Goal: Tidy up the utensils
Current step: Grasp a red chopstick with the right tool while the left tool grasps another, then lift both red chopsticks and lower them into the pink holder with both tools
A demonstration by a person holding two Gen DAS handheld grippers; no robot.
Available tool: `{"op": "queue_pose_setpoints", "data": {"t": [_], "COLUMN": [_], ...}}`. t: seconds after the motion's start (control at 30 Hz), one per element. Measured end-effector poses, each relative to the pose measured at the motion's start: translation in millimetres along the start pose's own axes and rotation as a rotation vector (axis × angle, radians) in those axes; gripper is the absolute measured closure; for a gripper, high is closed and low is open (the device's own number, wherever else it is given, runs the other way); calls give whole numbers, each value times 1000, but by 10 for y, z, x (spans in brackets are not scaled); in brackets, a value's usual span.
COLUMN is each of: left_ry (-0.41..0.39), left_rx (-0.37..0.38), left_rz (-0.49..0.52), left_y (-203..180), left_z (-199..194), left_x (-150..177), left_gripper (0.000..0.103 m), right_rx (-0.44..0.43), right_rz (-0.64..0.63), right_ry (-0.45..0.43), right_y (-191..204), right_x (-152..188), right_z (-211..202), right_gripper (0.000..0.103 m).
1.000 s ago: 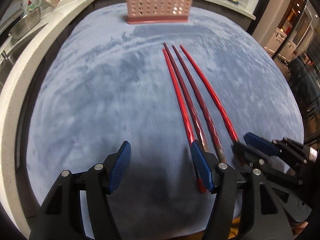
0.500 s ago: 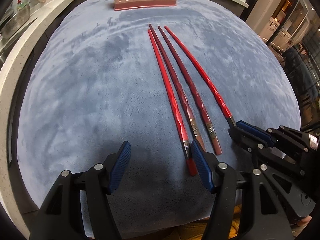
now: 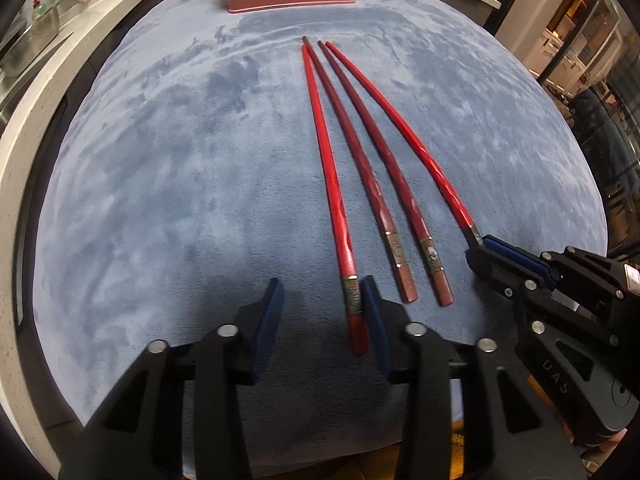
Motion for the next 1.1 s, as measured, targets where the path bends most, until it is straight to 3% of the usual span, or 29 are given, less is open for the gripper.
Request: {"op": "queue_pose_setpoints", "data": {"t": [0.2, 0.63, 1.1], "left_ry": [-11, -155, -365], "left_rx": [16, -26, -15], "left_rz": [-31, -61, -65], "left_y": [72, 250, 288], "left_z": [-29, -423, -1182], "left_x": [-12, -277, -915], "left_gripper": [96, 96, 96], "right_rx": [5, 24, 48], "right_rz": [-1, -2, 32], "right_ry": [-8, -108, -344], "right_y": [-3, -70, -327], "right_x": [-12, -258, -1080], "right_z": [-10, -320, -1090], "right_gripper": [96, 96, 96]}}
Point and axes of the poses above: each gripper's, at about its wrist camera, not at the fingertips, and z roughly the way its jaws point, y to its left, x to its underside, the point moved 8 cm from there along z, roughly the way its jaws point, and after that the axes turned 5 degrees about y, right-handed, at the moved point
